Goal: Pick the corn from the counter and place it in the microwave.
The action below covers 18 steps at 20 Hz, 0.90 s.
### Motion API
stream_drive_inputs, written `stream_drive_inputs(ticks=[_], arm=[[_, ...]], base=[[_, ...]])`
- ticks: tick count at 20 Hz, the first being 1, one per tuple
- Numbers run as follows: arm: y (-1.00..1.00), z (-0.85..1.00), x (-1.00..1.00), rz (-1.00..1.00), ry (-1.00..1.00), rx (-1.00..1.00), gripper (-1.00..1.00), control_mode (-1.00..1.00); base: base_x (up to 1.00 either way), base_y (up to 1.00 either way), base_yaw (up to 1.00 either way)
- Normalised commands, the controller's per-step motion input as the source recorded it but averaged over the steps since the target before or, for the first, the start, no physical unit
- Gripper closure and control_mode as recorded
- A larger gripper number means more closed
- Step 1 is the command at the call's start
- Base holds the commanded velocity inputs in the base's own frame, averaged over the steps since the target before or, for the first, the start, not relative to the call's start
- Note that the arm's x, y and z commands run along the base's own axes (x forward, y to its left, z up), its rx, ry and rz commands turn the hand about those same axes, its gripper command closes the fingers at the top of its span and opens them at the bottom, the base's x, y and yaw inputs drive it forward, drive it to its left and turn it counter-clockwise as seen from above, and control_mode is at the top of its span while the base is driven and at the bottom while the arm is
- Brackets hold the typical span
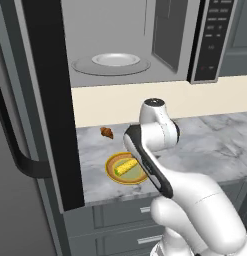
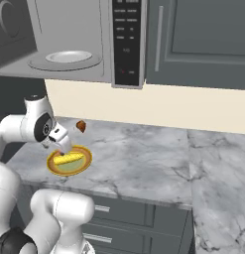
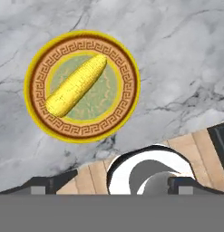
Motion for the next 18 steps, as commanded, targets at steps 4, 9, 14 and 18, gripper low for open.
stream_drive_inputs(ticks=[4, 9, 14, 18], arm=[[0.26, -0.13, 0.76, -0.33, 0.02, 0.13, -1.0, -1.0], [0.17, -0.29, 0.86, -0.18, 0.01, 0.06, -1.0, -1.0], [0.15, -0.29, 0.88, -0.16, 0.14, 0.0, -1.0, -1.0], [0.0, -0.23, 0.52, -0.05, 0.22, 0.0, -1.0, -1.0]], base=[[0.0, 0.0, 0.0], [0.0, 0.0, 0.0], [0.0, 0.0, 0.0], [0.0, 0.0, 0.0]])
